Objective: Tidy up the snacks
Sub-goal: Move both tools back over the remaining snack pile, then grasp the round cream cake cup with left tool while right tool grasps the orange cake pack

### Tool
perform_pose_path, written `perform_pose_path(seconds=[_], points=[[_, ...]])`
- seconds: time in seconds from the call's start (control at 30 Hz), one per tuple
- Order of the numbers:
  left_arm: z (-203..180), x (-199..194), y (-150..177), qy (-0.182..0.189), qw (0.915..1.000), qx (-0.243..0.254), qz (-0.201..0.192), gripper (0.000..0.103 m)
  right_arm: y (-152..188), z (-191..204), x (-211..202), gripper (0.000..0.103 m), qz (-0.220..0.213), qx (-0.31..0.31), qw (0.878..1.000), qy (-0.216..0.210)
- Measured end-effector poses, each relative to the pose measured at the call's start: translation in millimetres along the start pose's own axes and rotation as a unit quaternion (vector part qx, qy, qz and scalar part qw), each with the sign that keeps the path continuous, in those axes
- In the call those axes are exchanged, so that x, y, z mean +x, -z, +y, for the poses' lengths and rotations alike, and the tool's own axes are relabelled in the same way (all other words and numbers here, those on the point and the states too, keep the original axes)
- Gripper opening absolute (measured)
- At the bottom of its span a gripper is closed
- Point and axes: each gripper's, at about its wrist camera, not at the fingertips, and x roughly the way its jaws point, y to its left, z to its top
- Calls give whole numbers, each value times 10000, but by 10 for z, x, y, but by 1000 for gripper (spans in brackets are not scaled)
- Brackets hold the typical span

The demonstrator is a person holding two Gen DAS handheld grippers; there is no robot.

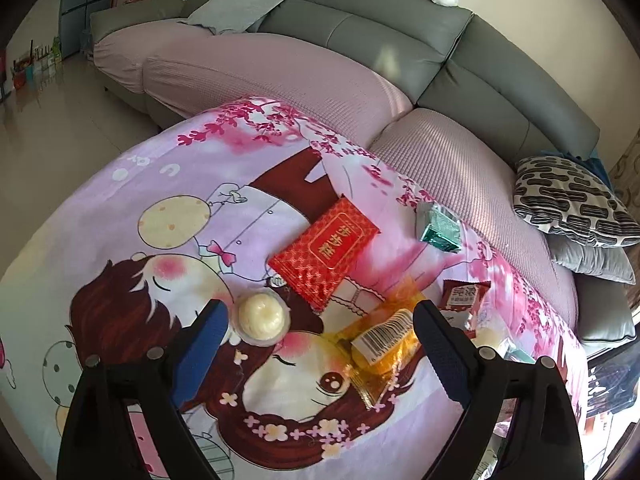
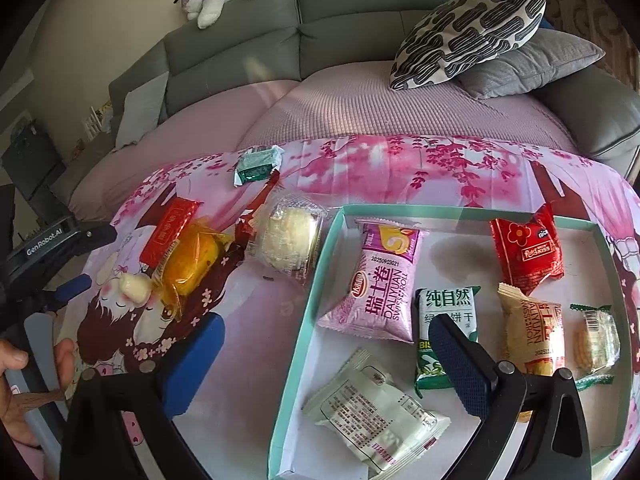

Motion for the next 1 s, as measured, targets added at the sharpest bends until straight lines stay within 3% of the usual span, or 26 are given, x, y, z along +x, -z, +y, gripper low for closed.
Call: perform_pose_path(seconds=[0.37, 0.53, 0.7, 0.87, 1.0], points=[[-238, 94, -20, 356, 9978, 553, 12, 94, -111, 128, 57, 103, -86, 79, 9998, -155], [-167, 135, -75, 387, 9984, 408, 90, 94, -144, 192, 139, 103, 9, 123, 9997, -196], [79, 273, -106, -33, 9990, 150, 430, 94, -194, 412, 224, 103, 76, -30, 9993, -354], [302, 343, -124, -105, 9982, -172, 562, 94, -280, 682, 400, 102, 205, -64, 9979, -614], [410, 425, -124, -143, 9970, -330, 686, 94, -369, 842, 554, 96, 303, 67, 9962, -816]])
